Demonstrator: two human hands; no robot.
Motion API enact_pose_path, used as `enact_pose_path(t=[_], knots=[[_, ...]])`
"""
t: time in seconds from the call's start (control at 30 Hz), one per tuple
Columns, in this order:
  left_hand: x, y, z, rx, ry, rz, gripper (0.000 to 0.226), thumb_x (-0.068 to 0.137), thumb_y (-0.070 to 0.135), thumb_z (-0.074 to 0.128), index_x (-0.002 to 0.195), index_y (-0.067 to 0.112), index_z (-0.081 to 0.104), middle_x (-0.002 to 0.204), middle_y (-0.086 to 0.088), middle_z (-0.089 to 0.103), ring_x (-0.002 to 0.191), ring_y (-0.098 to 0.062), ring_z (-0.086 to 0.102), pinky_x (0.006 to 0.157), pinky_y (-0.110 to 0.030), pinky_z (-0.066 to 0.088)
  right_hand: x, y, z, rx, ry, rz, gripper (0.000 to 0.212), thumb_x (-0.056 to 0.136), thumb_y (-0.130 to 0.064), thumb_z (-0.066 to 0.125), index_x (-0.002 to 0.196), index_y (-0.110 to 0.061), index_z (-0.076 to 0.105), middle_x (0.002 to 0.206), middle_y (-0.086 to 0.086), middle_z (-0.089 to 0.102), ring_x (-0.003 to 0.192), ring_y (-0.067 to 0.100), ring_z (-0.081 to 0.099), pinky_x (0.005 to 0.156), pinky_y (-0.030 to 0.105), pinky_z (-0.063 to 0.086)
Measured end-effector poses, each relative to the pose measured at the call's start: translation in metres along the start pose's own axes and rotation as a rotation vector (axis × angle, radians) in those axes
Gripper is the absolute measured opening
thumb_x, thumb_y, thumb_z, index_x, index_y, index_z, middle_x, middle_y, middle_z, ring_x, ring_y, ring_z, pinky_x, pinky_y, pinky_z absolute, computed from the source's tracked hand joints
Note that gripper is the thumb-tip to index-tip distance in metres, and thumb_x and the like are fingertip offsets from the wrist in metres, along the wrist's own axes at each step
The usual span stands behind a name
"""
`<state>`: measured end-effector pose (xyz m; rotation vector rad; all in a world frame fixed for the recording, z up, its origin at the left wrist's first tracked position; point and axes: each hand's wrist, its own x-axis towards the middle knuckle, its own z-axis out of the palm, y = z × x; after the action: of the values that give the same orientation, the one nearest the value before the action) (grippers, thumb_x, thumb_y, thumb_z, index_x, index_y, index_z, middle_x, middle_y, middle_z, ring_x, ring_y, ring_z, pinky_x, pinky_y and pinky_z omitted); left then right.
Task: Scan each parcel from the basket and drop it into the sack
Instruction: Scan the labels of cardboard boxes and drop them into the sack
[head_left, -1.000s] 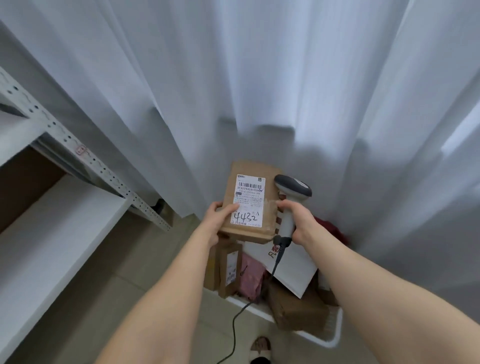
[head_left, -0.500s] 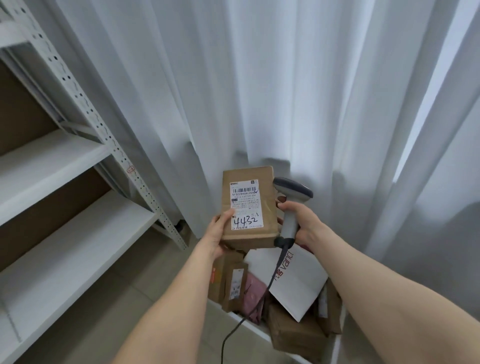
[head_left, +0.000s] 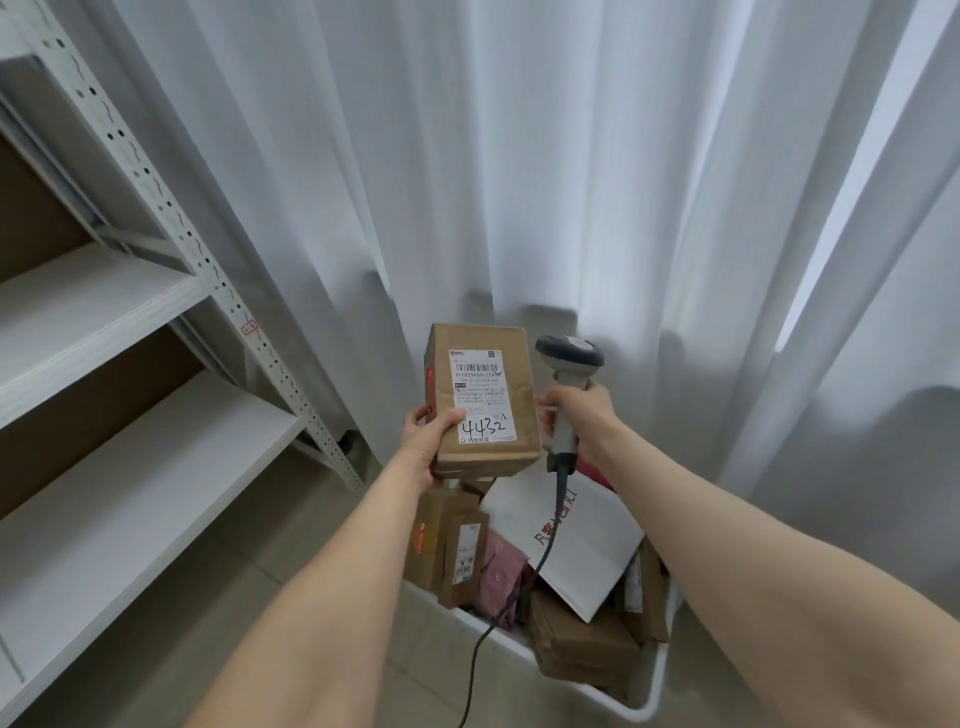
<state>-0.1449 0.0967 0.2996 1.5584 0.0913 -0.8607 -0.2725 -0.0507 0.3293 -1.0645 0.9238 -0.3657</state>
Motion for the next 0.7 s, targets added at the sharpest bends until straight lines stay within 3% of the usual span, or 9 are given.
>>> enact_pose_path(t=[0.07,0.27,0.4,0.6,0.7], knots=[[0.000,0.001,-0.004,0.012,0.001,0.012,0.070,0.078,0.021,0.075,0.137,0.026,0.038,0.096,-0.005,0.066,0.079,-0.023,0.065,0.061,-0.035,0.052,-0.009,-0.005,0.007,0.047,-0.070,0.021,0.013,0.083,0.007,0.055,0.090,-0.004,0.053,0.066,0.010,0.058,0.047,0.015,0.049,0.049,0.027,0.046],[-0.001,0.003,-0.019,0.023,0.003,0.024,0.072,0.078,0.025,0.075,0.139,0.027,0.037,0.101,-0.006,0.065,0.086,-0.024,0.064,0.061,-0.035,0.049,-0.035,-0.014,0.026,-0.063,-0.218,0.052,0.005,0.088,-0.003,0.056,0.090,-0.001,0.053,0.061,0.009,0.055,0.045,0.013,0.046,0.044,0.022,0.044],[-0.002,0.003,-0.026,0.046,-0.015,0.007,0.073,0.077,0.028,0.076,0.140,0.027,0.038,0.110,-0.008,0.064,0.094,-0.027,0.062,0.068,-0.039,0.050,-0.045,-0.017,0.032,-0.096,-0.228,0.070,0.006,0.088,-0.005,0.055,0.092,-0.001,0.052,0.063,0.009,0.054,0.046,0.013,0.046,0.044,0.021,0.045],[0.001,0.000,-0.035,0.060,-0.038,-0.008,0.068,0.079,0.028,0.074,0.139,0.024,0.041,0.107,-0.007,0.063,0.091,-0.027,0.061,0.076,-0.046,0.051,-0.056,-0.018,0.036,-0.160,-0.236,0.073,0.012,0.088,-0.006,0.055,0.099,0.000,0.054,0.063,0.007,0.054,0.049,0.013,0.047,0.046,0.021,0.046],[0.002,-0.001,-0.038,0.064,-0.048,-0.013,0.065,0.082,0.028,0.072,0.139,0.024,0.041,0.102,-0.005,0.063,0.087,-0.026,0.060,0.069,-0.043,0.050,-0.062,-0.020,0.037,-0.173,-0.233,0.066,0.009,0.088,-0.006,0.054,0.096,-0.001,0.054,0.063,0.007,0.054,0.049,0.013,0.045,0.046,0.021,0.045]])
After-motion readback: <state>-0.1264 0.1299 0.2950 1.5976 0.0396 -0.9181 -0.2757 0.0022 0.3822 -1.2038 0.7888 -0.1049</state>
